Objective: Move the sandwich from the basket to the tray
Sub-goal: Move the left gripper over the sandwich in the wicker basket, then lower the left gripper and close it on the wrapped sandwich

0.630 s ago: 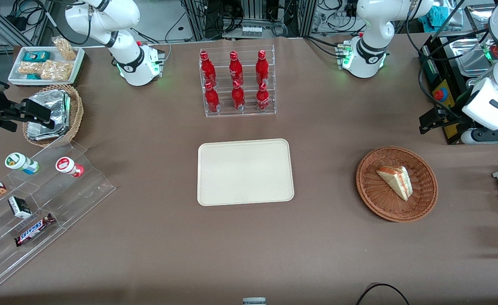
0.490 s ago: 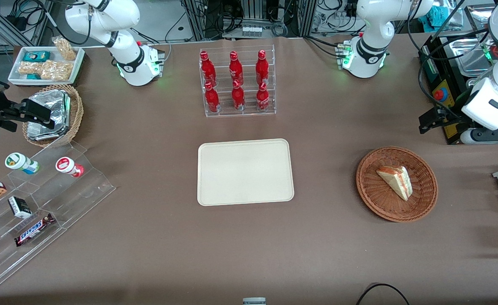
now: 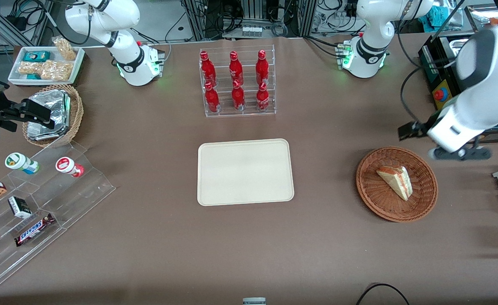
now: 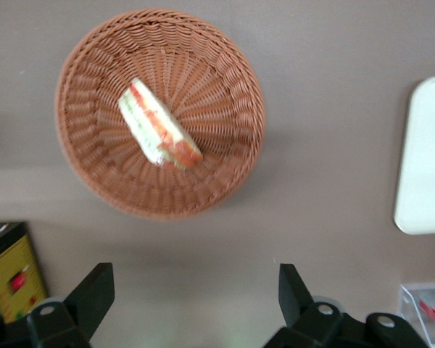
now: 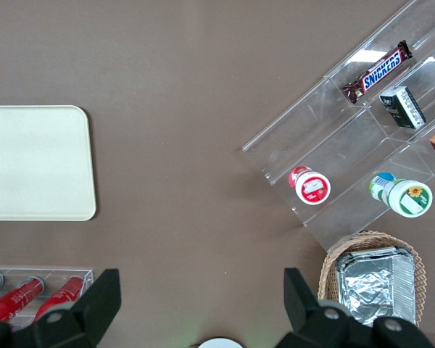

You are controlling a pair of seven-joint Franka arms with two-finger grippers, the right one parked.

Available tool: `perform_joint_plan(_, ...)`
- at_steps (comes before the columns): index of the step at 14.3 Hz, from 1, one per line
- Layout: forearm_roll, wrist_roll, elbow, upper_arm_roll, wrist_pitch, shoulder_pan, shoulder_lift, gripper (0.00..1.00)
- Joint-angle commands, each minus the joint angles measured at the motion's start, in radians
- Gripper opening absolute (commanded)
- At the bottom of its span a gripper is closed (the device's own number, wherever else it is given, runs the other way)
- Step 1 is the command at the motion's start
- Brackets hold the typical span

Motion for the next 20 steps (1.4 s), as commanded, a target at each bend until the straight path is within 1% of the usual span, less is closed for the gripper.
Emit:
perform_joint_plan(1, 0.007, 0.007, -0.192, 0.002, 0.212, 0.013, -0.025, 1.0)
perform_joint_plan(2, 0.004, -0.007, -0.25, 0.002, 0.301, 0.024, -0.022, 1.0)
perform_joint_plan(4, 0.006, -0.123, -0.314, 0.002, 0.425, 0.033, -0.014, 1.0)
perform_joint_plan(7, 0.004, -0.371, -0.306, 0.002, 0.455, 0.044, 0.024, 1.0)
perform_joint_plan(10, 0.004, -0.576, -0.308, 0.002, 0.536, 0.063, 0.046, 1.0)
perform_joint_plan(12, 0.004, -0.616, -0.305, 0.003, 0.593, 0.085, 0.084, 1.0)
perform_joint_plan(15, 0.004, -0.614, -0.293, 0.003, 0.68, 0.092, 0.165, 1.0)
perform_joint_plan(18, 0.003, -0.616, -0.268, 0.013, 0.688, 0.093, 0.224, 1.0)
perform_joint_plan(19, 0.001, -0.619, -0.268, 0.022, 0.688, 0.093, 0.241, 0.98)
perform_joint_plan(20, 0.001, -0.622, -0.266, 0.022, 0.688, 0.093, 0.251, 0.79)
